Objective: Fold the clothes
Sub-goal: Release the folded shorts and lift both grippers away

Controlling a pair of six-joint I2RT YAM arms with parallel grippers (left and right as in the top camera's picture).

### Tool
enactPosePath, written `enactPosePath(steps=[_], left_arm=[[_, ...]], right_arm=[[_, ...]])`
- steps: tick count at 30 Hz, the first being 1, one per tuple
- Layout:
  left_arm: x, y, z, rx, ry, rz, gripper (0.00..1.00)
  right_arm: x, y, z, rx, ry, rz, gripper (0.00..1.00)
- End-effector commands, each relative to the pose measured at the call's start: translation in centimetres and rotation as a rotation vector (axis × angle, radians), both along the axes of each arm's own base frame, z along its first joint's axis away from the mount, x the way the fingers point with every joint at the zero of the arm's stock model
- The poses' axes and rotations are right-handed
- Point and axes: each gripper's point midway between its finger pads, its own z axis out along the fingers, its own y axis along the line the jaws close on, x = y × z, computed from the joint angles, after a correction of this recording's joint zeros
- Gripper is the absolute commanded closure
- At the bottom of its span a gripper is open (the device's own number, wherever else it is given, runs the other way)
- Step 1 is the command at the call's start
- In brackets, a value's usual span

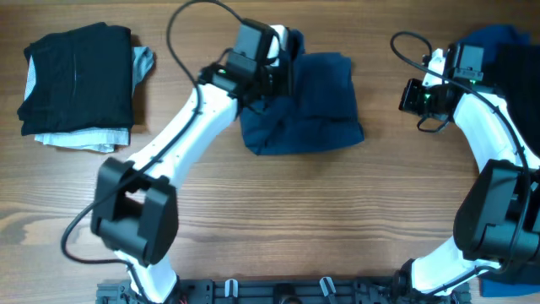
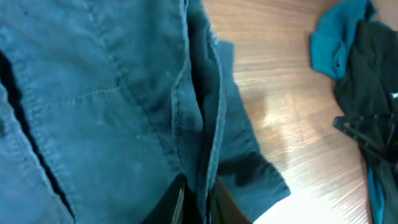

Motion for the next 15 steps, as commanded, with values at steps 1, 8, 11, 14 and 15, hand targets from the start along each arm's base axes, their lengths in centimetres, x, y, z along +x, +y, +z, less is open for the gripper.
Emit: enactPosePath(steps=[1, 8, 11, 14, 15], left_arm=[[-0.6, -3.5, 0.8, -0.068, -0.021, -0.044, 0.89], [-2.5, -8.7, 2.8, -0.130, -0.115, -0.144, 0.89], [-2.6, -9.0, 1.9, -0.108, -0.110, -0.138, 0.88], [-2.3, -9.3, 0.1, -0.095, -0.089, -0.138, 0.89], [-2.1, -9.4, -0.2, -0.095, -0.089, -0.138, 0.89]], right_arm=[[-0.3, 0.5, -0.7, 0.009, 0.011, 0.029, 0.96], [-0.5, 0.5, -0.9, 0.012, 0.024, 0.029, 0.96], [-0.5, 0.6, -0.9, 0.019, 0.023, 0.032, 0.96], [-0.6, 1.2, -0.8, 0.051, 0.021, 0.045, 0.96], [-0.7, 1.3, -0.9, 0.053, 0.031, 0.043, 0.96]])
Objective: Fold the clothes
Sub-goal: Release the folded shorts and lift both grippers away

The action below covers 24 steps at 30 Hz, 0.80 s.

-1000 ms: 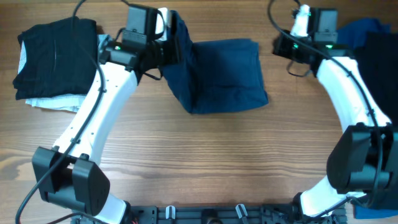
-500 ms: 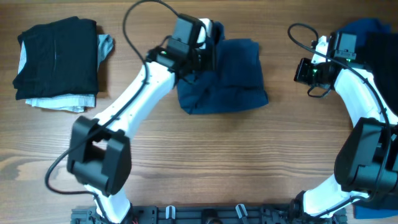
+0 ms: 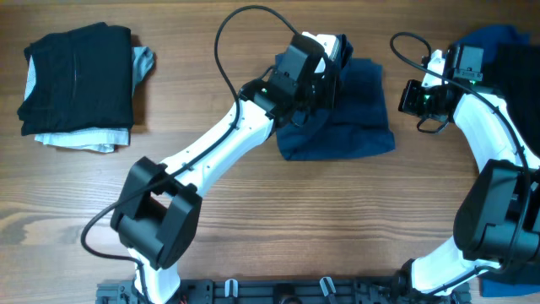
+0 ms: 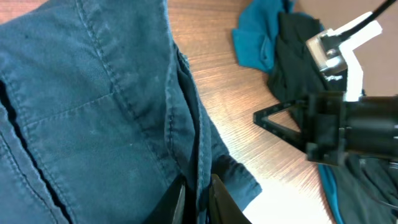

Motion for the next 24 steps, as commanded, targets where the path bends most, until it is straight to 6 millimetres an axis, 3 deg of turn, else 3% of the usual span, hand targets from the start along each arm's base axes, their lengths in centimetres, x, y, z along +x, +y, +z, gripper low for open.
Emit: enactPosePath(steps=[1, 4, 8, 15, 19, 24], left_arm=[[0.8, -0.5, -1.7, 0.005, 0.013, 0.011, 0.89], [1.1, -1.2, -0.6, -0.049, -0.004, 0.007, 0.89], [0.8, -2.1, 0.3, -0.099, -0.007, -0.034, 0.89], [0.9, -2.1, 0.5, -0.115, 0.004, -0.021, 0.90], [0.9, -1.9, 0.5, -0.113, 0.007, -0.019, 0.91], [0.9, -2.0, 1.8, -0.131, -0.015, -0.022, 0.91]], right_arm=[[-0.9, 0.9, -1.1, 0.036, 0.041, 0.033, 0.96], [-1.5, 1.1, -2.9, 0.048, 0.086, 0.033, 0.96], [-1.2, 3.7, -3.7, 0.203, 0.058, 0.093, 0.96], [-1.7, 3.9, -5.4, 0.216, 0.043, 0.074, 0.96], [-2.3, 4.1, -8.1, 0.233, 0.051, 0.051, 0.95], [-2.8, 6.0, -9.9, 0.361, 0.086, 0.069, 0.96]])
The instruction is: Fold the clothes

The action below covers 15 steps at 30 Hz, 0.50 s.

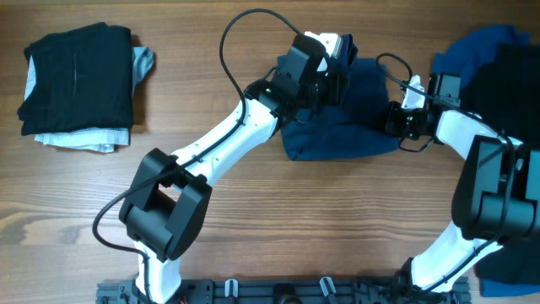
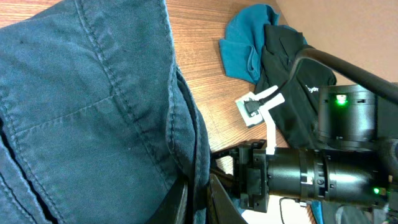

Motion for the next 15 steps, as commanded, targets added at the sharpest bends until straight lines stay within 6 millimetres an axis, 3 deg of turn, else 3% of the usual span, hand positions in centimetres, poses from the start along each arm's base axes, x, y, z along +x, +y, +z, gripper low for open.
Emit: enactPosePath(steps=[1, 10, 15], left_arm=[[0.2, -0.5, 2.5, -0.048, -0.031, -0.016, 0.91], [0.2, -1.5, 4.2, -0.128, -0.029, -0.013, 0.91], [-0.7, -2.7, 4.2, -0.131, -0.029, -0.024, 0.91]], right_arm=[[-1.6, 1.8, -2.9, 0.111, 0.095, 0.012, 0.96], [-2.0, 1.8, -3.4, 0.110, 0.112, 0.011, 0.96], [-2.0, 1.8, -3.4, 0.111, 0.112, 0.011, 0.96]])
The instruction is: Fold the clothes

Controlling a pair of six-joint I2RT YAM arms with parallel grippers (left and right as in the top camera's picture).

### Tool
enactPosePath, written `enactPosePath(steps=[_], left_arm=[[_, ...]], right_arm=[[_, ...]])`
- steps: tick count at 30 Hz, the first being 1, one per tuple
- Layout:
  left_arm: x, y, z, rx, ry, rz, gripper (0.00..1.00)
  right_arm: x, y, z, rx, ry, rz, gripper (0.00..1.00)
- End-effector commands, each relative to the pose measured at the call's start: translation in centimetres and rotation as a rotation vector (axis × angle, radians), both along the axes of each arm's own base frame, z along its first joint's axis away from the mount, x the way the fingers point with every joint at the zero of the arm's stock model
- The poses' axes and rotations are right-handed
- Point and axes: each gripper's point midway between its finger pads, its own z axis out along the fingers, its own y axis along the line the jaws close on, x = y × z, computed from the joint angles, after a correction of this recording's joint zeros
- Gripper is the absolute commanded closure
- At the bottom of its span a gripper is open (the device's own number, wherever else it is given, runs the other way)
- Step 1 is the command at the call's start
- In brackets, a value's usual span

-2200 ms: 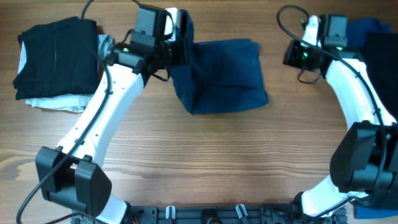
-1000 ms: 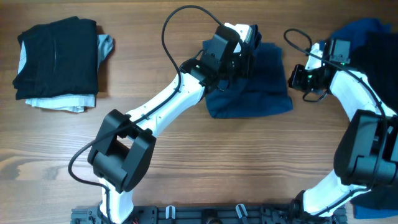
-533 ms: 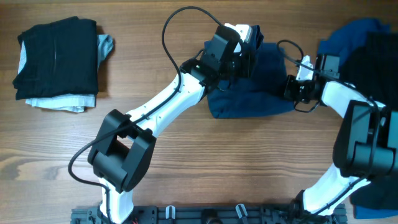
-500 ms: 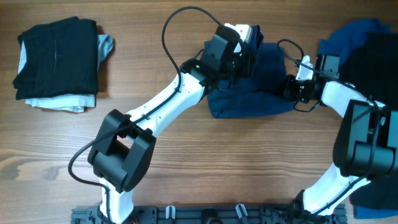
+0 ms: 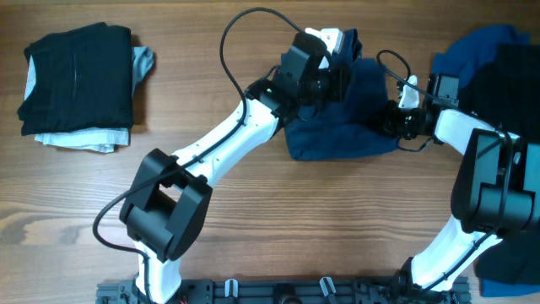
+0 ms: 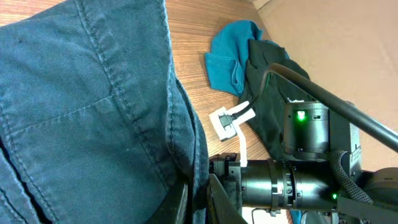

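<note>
A dark blue garment (image 5: 342, 127) lies partly folded at the back middle of the table. My left gripper (image 5: 340, 61) is at its far edge, shut on a thick fold of the blue cloth (image 6: 93, 106); the left gripper (image 6: 198, 200) pinches the fold between both fingers. My right gripper (image 5: 395, 119) reaches in from the right and touches the garment's right edge. Its fingers are too small and dark to tell whether they are open or shut. The right arm's wrist (image 6: 292, 186) shows close beside the held fold.
A stack of folded black and white clothes (image 5: 78, 83) sits at the far left. A pile of unfolded clothes, teal (image 6: 227, 55) and black (image 5: 506, 76), lies at the far right behind the right arm. Bare wooden table (image 5: 278, 228) spans the front.
Very little changed. The left gripper, still shut on the fold, has shifted slightly, and the right arm's wrist now looks closer in the left wrist view. The right gripper stays at the garment's right edge.
The left gripper held the blue garment near the table's middle while the right gripper hung apart by the right pile. Then the garment lay further right, still held. Later the right gripper was at the garment's right edge, where it remains.
</note>
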Motion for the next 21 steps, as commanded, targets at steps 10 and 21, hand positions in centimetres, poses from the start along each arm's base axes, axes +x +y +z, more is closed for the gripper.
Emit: enactPosePath(steps=[10, 21], left_arm=[[-1.3, -2.8, 2.4, -0.031, -0.057, 0.009, 0.91], [-0.7, -4.5, 0.3, -0.151, 0.080, 0.049, 0.93]], right_arm=[[-2.2, 0.3, -3.2, -0.008, 0.112, -0.003, 0.96], [-2.2, 0.3, -3.3, -0.011, 0.112, -0.005, 0.96]])
